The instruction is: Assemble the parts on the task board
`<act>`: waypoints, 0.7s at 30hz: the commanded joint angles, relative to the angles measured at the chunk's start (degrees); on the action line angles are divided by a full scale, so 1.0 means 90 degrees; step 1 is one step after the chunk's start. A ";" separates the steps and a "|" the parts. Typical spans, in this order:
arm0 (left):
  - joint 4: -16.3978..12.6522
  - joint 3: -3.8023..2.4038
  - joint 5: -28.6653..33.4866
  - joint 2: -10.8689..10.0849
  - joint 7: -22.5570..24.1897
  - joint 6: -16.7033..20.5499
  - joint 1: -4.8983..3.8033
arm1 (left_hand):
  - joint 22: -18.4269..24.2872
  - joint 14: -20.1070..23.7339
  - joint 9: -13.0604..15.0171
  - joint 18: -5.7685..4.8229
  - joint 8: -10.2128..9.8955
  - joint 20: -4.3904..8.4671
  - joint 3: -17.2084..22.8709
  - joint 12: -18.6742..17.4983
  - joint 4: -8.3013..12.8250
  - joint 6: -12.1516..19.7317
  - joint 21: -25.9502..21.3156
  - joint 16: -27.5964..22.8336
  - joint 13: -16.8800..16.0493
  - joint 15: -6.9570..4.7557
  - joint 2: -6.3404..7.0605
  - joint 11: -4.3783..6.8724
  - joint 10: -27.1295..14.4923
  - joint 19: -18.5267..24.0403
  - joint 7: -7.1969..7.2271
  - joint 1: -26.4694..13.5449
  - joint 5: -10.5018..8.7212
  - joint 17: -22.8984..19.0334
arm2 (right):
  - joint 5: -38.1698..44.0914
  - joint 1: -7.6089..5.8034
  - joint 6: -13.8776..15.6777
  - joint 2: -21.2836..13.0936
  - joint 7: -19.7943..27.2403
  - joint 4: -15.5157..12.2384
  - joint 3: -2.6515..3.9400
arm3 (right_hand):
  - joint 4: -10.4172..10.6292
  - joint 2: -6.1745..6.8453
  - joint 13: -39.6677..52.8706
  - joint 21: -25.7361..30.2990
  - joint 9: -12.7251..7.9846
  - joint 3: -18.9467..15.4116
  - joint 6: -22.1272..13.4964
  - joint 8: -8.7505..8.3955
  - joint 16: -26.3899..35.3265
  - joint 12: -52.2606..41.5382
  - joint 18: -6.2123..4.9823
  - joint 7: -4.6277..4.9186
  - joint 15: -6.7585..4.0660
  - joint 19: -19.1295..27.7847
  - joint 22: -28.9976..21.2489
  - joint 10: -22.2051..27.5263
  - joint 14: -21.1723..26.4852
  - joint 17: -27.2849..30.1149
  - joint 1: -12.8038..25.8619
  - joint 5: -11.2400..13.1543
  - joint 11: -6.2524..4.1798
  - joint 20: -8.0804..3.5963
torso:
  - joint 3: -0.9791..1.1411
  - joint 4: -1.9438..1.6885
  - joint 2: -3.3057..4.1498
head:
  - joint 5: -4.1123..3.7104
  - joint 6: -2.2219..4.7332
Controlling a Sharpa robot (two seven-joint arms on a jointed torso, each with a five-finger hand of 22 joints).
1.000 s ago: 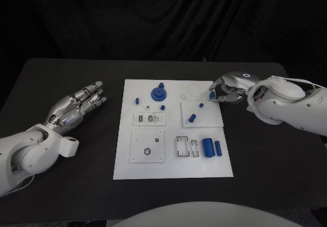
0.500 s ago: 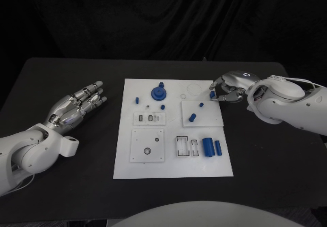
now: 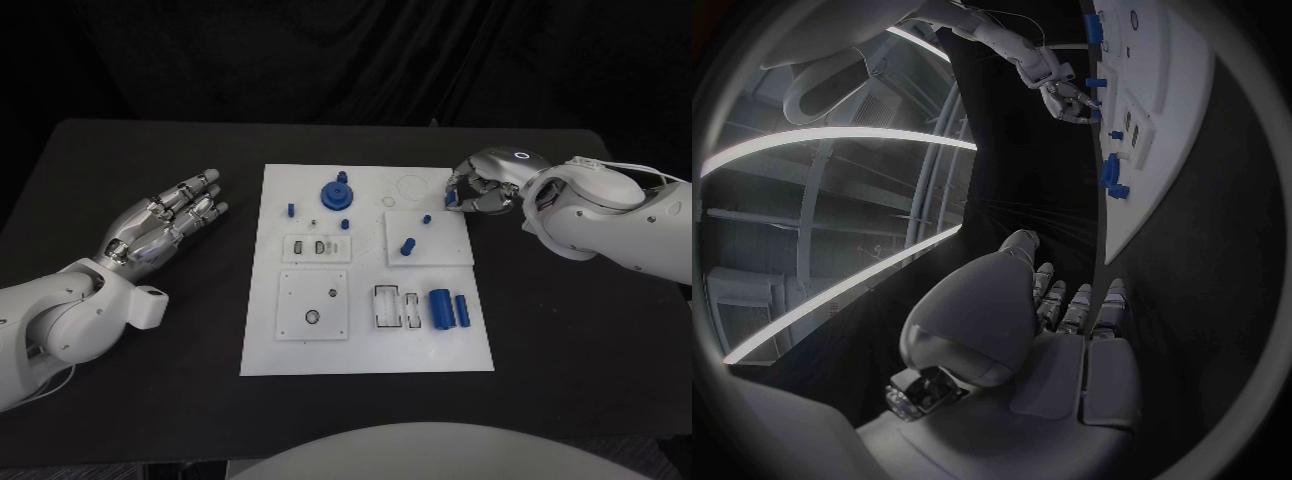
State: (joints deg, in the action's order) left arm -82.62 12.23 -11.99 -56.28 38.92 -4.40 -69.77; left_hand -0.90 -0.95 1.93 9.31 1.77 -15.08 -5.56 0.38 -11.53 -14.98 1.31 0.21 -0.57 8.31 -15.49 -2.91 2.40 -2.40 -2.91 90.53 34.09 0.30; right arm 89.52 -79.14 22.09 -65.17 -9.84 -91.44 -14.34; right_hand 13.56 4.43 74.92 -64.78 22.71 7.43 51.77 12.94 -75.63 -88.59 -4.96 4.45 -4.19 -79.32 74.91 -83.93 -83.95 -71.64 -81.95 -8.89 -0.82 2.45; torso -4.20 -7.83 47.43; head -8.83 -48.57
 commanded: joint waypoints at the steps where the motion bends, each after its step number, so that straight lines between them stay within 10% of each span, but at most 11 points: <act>1: -0.0011 -0.0005 0.0003 0.0011 0.0241 -0.0103 0.0009 | -0.0004 0.0004 -0.0005 0.0118 0.0006 -0.0039 0.0056 0.0019 0.0001 0.0049 0.0033 0.0015 -0.0002 0.0036 0.0059 -0.0055 -0.0015 0.0012 0.0042 -0.0011 0.0011 0.0001 | 0.0045 0.0021 0.0308 0.0003 -0.0065 -0.0002 0.0002 | -0.0053 -0.0101 0.1448 0.0035 0.0106 0.0002 0.0010 0.0118 0.0040 0.0020 -0.0060 -0.0015 -0.0017 -0.0027 0.0144 -0.0440 -0.0171 -0.0021 -0.0012 -0.0099 -0.0006 -0.0042 | -0.0001 -0.0006 0.0001 | 0.0010 -0.0004; 10: -0.0029 -0.0005 0.0003 -0.0012 0.0199 -0.0113 0.0012 | -0.0004 0.0004 -0.0005 0.0118 0.0006 -0.0039 0.0056 0.0019 0.0001 0.0049 0.0033 0.0015 -0.0002 0.0036 0.0059 -0.0055 -0.0015 0.0012 0.0042 -0.0011 0.0011 0.0001 | 0.0046 0.0003 0.1131 -0.0094 0.0117 -0.0284 0.0010 | -0.0149 -0.0310 0.1489 0.0016 0.0402 0.0113 -0.0006 0.0454 0.0018 -0.0007 -0.0049 -0.0024 -0.0031 -0.0079 0.0196 -0.0481 -0.0210 -0.0104 -0.0117 -0.0553 -0.0015 -0.0059 | -0.0003 -0.0005 0.0003 | 0.0055 -0.0023; 21: -0.0034 -0.0004 0.0003 0.0005 0.0173 -0.0097 0.0012 | -0.0006 -0.0004 -0.0004 0.0118 0.0007 -0.0042 0.0065 0.0020 0.0006 0.0045 0.0036 0.0017 -0.0004 0.0041 0.0061 -0.0060 -0.0009 0.0007 0.0062 -0.0019 0.0010 0.0004 | 0.0047 -0.0545 0.0927 0.0188 0.0124 -0.1262 0.0020 | -0.0212 -0.0290 0.1490 0.0040 0.0496 0.0158 -0.0047 0.0550 0.0020 -0.0005 -0.0046 0.0011 -0.0002 -0.0089 0.0212 -0.0481 -0.0222 -0.0137 -0.0149 -0.0851 0.0029 -0.0042 | 0.0001 -0.0001 0.0007 | 0.0125 -0.0033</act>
State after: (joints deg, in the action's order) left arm -82.82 12.23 -11.99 -56.39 38.92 -4.68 -69.72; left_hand -0.90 -0.95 1.91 9.30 1.77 -15.08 -5.25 0.39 -11.54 -14.74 1.31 0.21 -0.56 8.31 -15.49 -3.07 2.24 -2.40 -2.66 90.53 34.09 0.30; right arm 89.53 -83.84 29.98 -64.11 -9.19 -101.99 -14.12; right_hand 11.96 2.11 74.91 -64.77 26.14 8.84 51.42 17.48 -75.63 -88.59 -4.95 4.37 -4.19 -79.75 74.90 -83.93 -83.95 -72.81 -83.11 -16.31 -0.82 2.03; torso -4.21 -7.84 47.47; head -7.77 -48.98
